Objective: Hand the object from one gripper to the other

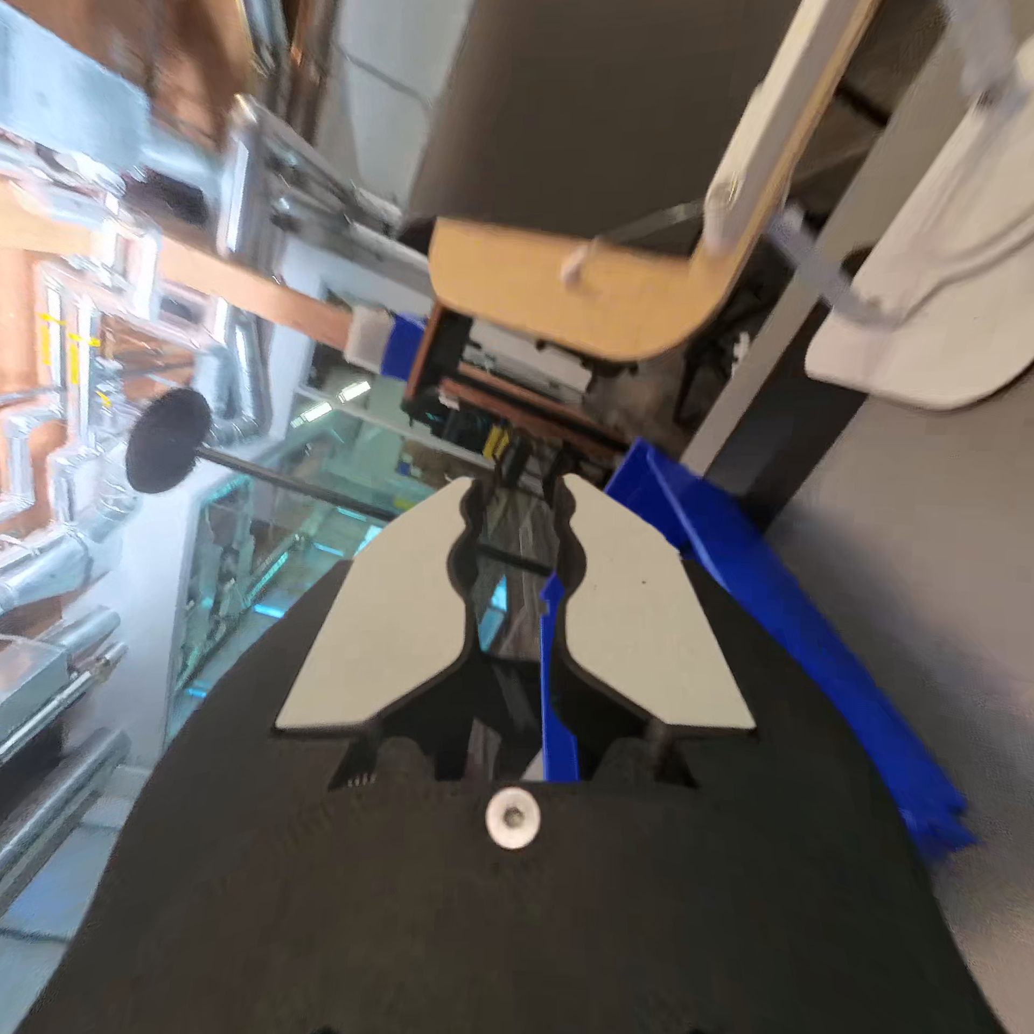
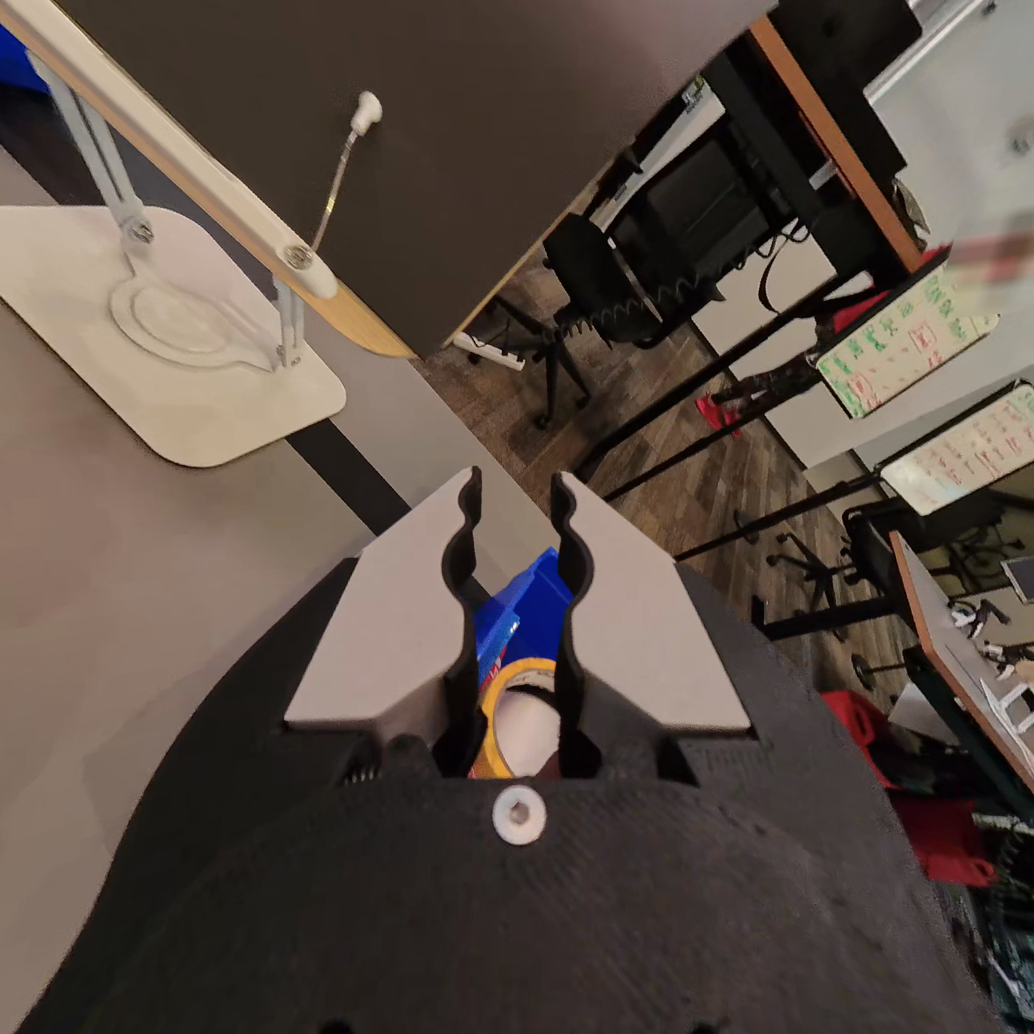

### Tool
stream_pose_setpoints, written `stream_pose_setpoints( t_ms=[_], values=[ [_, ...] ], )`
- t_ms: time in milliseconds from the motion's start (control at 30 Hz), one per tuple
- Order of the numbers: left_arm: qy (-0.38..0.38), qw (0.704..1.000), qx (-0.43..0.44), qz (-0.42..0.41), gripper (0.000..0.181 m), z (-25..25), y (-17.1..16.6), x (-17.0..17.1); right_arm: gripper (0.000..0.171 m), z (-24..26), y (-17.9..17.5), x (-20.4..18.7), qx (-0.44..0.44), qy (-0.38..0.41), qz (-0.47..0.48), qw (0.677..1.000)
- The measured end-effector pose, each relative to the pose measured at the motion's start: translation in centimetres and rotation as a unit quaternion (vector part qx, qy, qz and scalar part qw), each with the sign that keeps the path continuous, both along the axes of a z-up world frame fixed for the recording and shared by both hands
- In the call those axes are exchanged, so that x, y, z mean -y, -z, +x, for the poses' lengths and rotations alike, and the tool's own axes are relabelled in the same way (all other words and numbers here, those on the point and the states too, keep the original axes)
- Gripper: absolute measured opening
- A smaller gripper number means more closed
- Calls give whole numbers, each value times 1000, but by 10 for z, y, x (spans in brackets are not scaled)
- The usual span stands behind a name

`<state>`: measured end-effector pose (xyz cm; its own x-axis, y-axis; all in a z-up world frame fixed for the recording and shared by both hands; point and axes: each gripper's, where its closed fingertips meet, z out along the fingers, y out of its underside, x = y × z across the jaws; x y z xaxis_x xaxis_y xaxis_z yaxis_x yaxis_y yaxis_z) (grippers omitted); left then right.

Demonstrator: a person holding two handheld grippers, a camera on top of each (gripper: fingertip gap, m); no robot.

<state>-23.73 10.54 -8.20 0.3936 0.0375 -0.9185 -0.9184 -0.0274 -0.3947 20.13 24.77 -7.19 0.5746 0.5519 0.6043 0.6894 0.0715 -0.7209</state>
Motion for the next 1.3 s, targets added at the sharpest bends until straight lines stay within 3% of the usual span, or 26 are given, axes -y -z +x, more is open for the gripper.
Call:
stream_pose_setpoints(
  t_ms=[167,367,567,700,833,900,1067,1300],
  values=[
    [-25,995,85,-39,27,-59,14,-28,21,-26,-11,8,-7,-32,37,999],
    [-7,992,121,-33,27,-81,17,-69,21,-63,-9,19,-21,-82,41,996],
    [-18,986,144,-79,27,-106,59,-95,19,-90,-7,30,-49,-121,37,991],
    [-17,975,146,-166,30,-123,99,-91,18,-114,-6,41,-96,-160,5,982],
    [7,941,246,-232,31,-122,100,-77,17,-143,-12,59,-126,-198,-9,972],
    [7,922,275,-274,40,-119,106,-70,17,-157,-18,69,-135,-213,-7,968],
    [-8,908,270,-322,44,-118,126,-66,17,-200,-31,94,-173,-256,-19,951],
    [-37,892,242,-380,35,-125,162,-62,17,-260,-38,114,-206,-295,-34,932]
  ],
)
